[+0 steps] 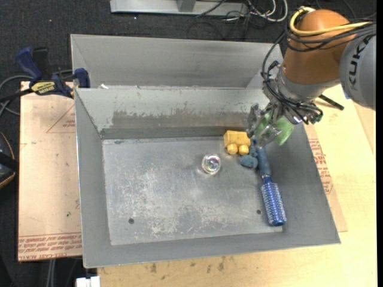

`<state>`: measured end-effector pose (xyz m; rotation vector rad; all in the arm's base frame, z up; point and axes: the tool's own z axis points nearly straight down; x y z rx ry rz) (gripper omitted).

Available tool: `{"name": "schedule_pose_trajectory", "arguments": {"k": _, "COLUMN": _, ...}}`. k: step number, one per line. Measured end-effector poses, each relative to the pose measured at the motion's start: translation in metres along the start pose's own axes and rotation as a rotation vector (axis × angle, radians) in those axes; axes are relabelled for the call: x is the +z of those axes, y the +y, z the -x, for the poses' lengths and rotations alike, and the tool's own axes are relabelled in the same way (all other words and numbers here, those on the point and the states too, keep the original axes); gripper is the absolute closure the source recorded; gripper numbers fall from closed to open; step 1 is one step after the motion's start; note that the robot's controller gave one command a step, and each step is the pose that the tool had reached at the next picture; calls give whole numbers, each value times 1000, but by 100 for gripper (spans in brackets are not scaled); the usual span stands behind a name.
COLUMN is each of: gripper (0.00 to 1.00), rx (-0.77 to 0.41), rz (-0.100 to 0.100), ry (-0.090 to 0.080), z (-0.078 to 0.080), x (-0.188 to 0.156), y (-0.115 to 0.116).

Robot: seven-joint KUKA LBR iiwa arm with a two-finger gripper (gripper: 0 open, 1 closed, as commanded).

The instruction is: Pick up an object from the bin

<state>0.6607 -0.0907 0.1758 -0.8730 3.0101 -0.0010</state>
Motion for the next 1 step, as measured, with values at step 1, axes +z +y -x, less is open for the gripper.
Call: {"name": "schedule_pose_trajectory", "arguments": {"k": 1, "gripper": 100, "rx": 2, "rz": 1, "ry": 1, "z": 1, "x": -12, "y": 0}}
